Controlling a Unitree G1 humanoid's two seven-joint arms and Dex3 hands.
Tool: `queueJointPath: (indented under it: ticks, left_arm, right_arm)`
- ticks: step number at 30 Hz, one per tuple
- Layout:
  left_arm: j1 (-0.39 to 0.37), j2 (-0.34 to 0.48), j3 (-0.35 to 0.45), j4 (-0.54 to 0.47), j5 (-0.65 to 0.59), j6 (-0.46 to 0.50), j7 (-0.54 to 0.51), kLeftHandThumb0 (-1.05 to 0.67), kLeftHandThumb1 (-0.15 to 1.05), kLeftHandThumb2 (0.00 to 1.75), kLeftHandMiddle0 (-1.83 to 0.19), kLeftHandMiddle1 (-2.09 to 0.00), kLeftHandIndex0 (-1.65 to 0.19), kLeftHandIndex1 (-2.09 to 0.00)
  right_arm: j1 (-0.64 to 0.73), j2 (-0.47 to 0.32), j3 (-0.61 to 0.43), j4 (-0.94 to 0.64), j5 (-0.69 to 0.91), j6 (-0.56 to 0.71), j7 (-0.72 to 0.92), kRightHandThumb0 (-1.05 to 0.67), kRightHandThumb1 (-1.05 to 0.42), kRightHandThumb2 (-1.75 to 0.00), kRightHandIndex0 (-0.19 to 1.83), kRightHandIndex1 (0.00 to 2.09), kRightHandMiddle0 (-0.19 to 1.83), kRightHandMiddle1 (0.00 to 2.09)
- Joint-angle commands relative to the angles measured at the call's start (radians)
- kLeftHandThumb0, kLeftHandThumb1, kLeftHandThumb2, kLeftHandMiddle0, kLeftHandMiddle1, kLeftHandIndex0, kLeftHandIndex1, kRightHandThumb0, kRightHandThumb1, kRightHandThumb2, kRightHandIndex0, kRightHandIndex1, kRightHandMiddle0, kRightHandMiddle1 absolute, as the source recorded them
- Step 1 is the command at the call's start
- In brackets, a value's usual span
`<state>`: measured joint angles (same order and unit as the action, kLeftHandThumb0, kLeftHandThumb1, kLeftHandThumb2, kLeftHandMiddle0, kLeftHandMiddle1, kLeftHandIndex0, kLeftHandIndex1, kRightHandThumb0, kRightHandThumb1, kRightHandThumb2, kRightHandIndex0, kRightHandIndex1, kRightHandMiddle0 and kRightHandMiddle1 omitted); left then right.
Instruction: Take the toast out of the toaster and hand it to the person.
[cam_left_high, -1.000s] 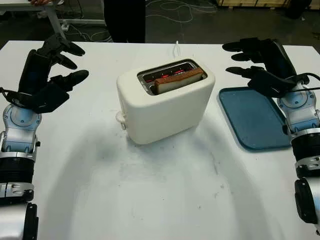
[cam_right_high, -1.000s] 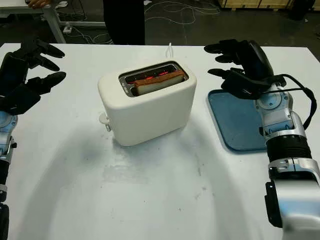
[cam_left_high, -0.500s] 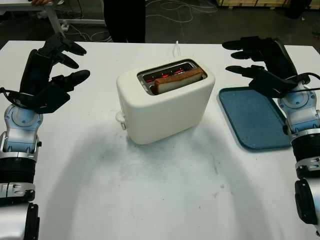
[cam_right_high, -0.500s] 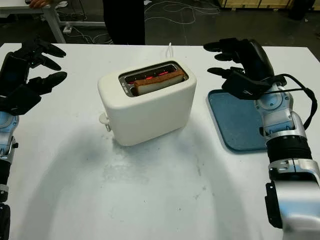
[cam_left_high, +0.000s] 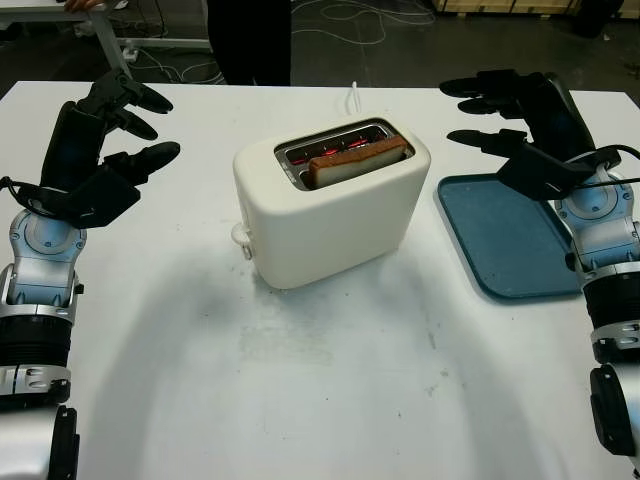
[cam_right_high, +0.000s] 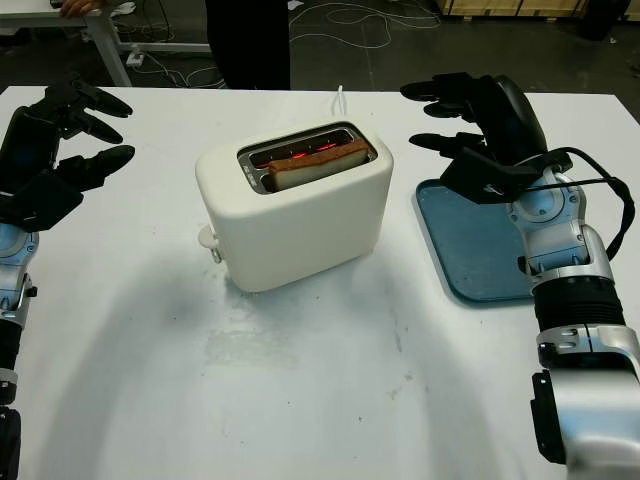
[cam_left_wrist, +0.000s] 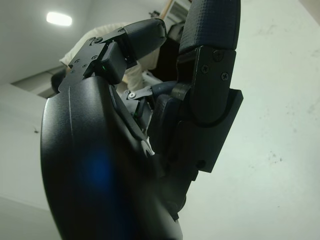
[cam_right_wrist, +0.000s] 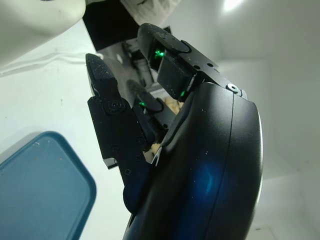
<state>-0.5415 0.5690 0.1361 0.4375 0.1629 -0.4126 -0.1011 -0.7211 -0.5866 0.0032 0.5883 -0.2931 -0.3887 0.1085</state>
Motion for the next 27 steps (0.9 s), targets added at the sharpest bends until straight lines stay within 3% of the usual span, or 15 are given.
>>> queueJointPath:
  ticks: [1,27]
  left_arm:
    - [-0.012,-0.005,-0.006,0.003,-0.006,0.001,-0.004,-1.02,0.92,0.22,-0.42,-1.35,-0.31,-1.25]
    - [-0.014,-0.005,-0.002,0.002,-0.019,0.007,-0.018,-0.99,0.92,0.19,-0.41,-1.38,-0.31,-1.27]
  right_arm:
    - [0.011,-0.009,-0.013,-0.019,0.01,0.021,-0.003,-0.26,-0.78,0.0,0.93,0.02,0.84,0.0]
    - [0.015,-0.008,-0.013,-0.037,0.01,0.031,0.002,-0.23,-0.79,0.0,0.93,0.01,0.84,0.0]
